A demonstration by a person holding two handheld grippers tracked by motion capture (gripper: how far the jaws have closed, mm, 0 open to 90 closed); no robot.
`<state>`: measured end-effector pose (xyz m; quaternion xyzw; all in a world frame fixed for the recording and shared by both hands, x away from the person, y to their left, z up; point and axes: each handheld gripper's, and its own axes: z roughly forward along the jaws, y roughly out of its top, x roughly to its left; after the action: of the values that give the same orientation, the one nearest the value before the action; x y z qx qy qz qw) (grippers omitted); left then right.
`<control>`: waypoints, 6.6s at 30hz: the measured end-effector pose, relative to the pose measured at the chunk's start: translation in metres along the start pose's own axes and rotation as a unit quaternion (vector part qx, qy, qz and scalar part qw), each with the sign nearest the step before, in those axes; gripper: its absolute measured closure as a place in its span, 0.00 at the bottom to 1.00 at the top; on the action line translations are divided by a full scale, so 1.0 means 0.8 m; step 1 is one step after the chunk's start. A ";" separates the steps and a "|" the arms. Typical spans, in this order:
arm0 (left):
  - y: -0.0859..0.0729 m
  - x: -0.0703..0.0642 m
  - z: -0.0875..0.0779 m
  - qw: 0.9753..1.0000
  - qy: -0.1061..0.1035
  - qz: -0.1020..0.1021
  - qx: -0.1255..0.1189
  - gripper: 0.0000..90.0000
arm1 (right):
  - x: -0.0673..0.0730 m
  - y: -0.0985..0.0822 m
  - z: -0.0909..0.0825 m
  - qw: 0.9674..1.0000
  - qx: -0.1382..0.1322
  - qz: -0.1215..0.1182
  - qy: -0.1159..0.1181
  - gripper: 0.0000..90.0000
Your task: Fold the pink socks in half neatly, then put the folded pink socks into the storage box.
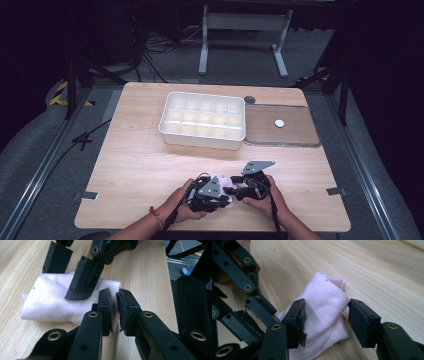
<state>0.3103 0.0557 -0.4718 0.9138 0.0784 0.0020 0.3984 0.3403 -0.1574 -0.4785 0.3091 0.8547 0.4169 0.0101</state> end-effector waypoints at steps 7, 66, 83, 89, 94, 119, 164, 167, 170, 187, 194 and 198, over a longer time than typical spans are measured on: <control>0.000 0.001 -0.001 1.000 -0.006 -0.003 0.003 0.89 | -0.006 0.000 0.003 0.999 0.004 0.009 0.040 0.64; -0.110 0.063 -0.102 0.982 0.149 -0.116 0.022 0.16 | -0.024 0.012 -0.089 0.991 -0.088 -0.062 -0.075 0.81; -0.110 0.063 -0.102 0.981 0.150 -0.119 0.020 0.16 | -0.036 0.015 -0.110 0.987 -0.114 -0.053 -0.099 0.81; -0.110 0.063 -0.102 0.981 0.151 -0.118 0.021 0.16 | -0.039 0.019 -0.114 0.985 -0.122 -0.055 -0.111 0.81; -0.110 0.063 -0.102 0.981 0.151 -0.118 0.020 0.16 | -0.041 0.022 -0.119 0.983 -0.130 -0.054 -0.116 0.81; -0.110 0.060 -0.102 0.980 0.157 -0.120 0.024 0.16 | -0.049 0.026 -0.133 0.975 -0.164 -0.046 -0.141 0.80; -0.111 0.057 -0.103 0.979 0.158 -0.126 0.024 0.16 | -0.075 0.122 -0.108 0.969 -0.168 -0.085 -0.160 0.81; -0.111 0.057 -0.103 0.979 0.158 -0.125 0.023 0.16 | -0.079 0.126 -0.105 0.968 -0.169 -0.086 -0.162 0.81; -0.111 0.057 -0.103 0.979 0.158 -0.125 0.023 0.16 | -0.085 0.133 -0.098 0.968 -0.164 -0.089 -0.168 0.81; -0.111 0.056 -0.103 0.979 0.158 -0.124 0.021 0.16 | -0.102 0.161 -0.054 0.965 -0.120 -0.118 -0.202 0.81; -0.111 0.056 -0.103 0.979 0.158 -0.124 0.022 0.16 | -0.110 0.160 -0.033 0.964 -0.099 -0.122 -0.216 0.81; -0.111 0.056 -0.103 0.979 0.158 -0.124 0.022 0.16 | -0.108 0.160 -0.024 0.964 -0.089 -0.127 -0.218 0.81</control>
<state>0.3368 0.1817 -0.4831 0.8935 0.2534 0.0952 0.3584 0.4718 -0.1585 -0.3946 0.2793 0.8234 0.4095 0.2762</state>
